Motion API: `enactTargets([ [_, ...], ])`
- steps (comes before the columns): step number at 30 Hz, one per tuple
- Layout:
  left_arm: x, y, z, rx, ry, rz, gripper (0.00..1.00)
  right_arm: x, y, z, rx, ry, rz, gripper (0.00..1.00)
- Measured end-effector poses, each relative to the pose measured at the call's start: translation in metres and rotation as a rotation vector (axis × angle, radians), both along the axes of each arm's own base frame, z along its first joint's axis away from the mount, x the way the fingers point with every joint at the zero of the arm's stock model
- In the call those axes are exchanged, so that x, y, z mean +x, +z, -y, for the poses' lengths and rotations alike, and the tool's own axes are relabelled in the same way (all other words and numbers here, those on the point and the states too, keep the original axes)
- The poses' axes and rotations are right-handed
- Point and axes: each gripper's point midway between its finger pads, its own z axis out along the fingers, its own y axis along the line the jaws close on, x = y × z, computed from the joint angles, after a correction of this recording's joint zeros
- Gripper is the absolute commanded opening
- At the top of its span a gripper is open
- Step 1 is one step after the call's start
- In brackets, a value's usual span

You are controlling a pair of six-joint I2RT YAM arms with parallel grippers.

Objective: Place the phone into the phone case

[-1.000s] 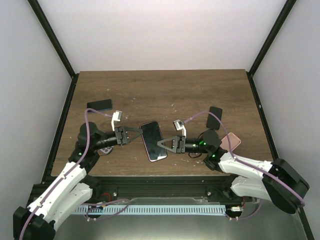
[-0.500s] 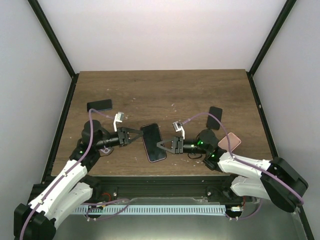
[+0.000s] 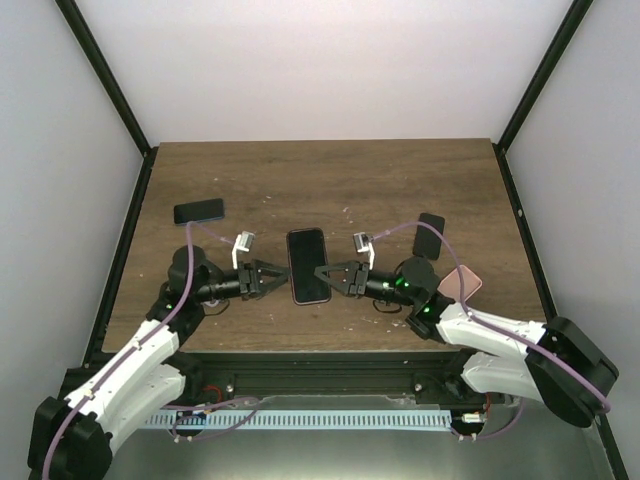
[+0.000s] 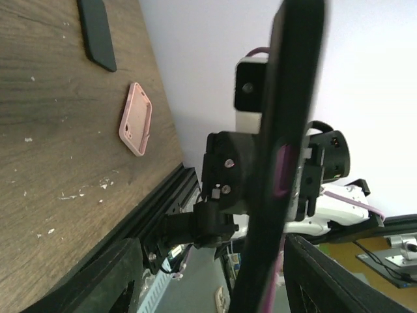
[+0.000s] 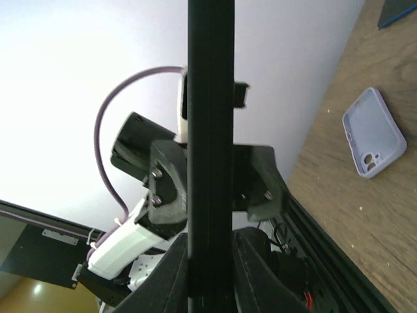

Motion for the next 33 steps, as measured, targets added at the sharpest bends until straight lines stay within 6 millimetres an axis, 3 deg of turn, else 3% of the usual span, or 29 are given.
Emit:
enactTargets([
  [10, -0.004, 0.004, 0.006, -0.044, -0.038, -0.01, 0.57, 0.015, 0.017, -0.006, 0.036, -0.042, -0.002, 0.14],
  [12, -0.006, 0.006, 0.007, -0.052, -0.047, -0.009, 0.51, 0.017, 0.016, -0.007, 0.039, -0.047, -0.005, 0.14],
  [18, -0.009, 0.009, 0.009, -0.061, -0.062, 0.003, 0.18, 0.023, 0.01, -0.01, 0.036, -0.057, -0.032, 0.15],
  [24, -0.008, 0.004, 0.009, -0.046, -0.053, -0.006, 0.0, 0.025, 0.006, -0.01, 0.025, -0.067, -0.043, 0.2],
  [30, -0.007, 0.0, 0.009, -0.009, -0.053, -0.02, 0.0, 0.026, -0.001, -0.01, 0.001, -0.073, -0.061, 0.16],
  [33, -0.007, 0.0, 0.009, 0.006, -0.055, -0.024, 0.12, 0.026, -0.004, -0.01, -0.007, -0.073, -0.068, 0.15],
])
